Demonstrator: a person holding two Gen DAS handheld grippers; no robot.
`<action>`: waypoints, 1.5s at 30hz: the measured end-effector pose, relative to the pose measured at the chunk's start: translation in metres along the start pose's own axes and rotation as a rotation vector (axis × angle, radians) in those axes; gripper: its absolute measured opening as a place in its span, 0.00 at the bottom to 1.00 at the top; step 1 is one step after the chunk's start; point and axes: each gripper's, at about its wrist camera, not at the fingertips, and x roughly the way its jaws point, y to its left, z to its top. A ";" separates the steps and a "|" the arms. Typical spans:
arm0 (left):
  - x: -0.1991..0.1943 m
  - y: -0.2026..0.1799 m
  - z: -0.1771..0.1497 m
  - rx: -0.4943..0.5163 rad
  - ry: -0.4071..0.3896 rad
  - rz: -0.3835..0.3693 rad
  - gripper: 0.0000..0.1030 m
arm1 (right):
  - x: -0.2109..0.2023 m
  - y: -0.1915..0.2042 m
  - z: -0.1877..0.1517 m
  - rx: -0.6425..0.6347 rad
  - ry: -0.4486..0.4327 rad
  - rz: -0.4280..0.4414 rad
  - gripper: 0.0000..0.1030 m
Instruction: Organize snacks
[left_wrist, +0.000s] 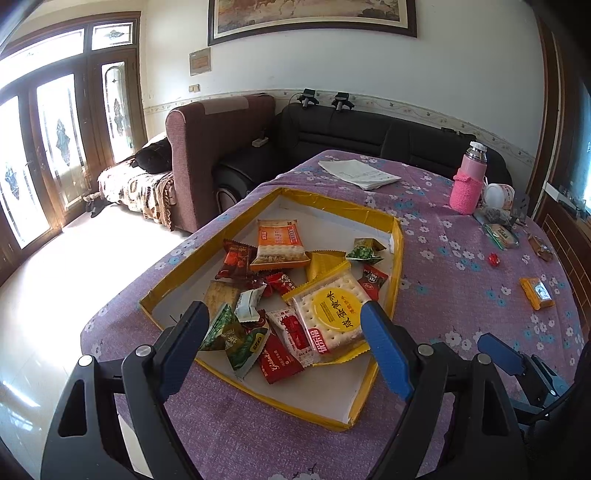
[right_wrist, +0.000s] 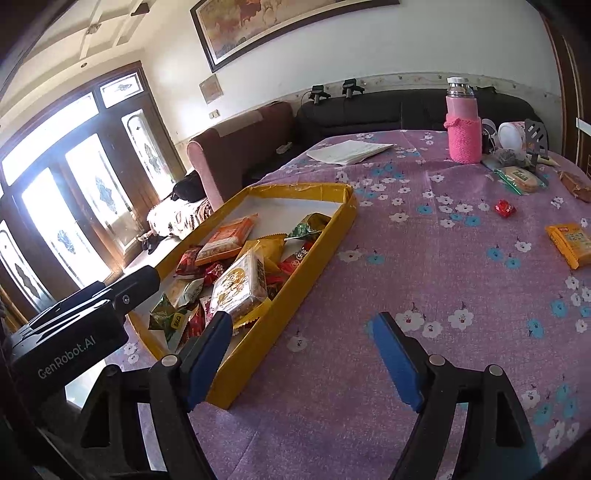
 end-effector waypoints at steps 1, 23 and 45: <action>-0.001 0.000 0.000 -0.001 -0.004 -0.004 0.82 | 0.000 0.000 0.000 0.000 0.000 0.000 0.78; 0.022 -0.039 0.000 0.023 -0.004 -0.250 0.82 | 0.096 -0.286 0.136 0.478 0.152 -0.287 0.60; 0.027 -0.067 -0.014 0.061 0.095 -0.341 0.82 | 0.000 -0.209 0.067 0.358 0.183 -0.066 0.65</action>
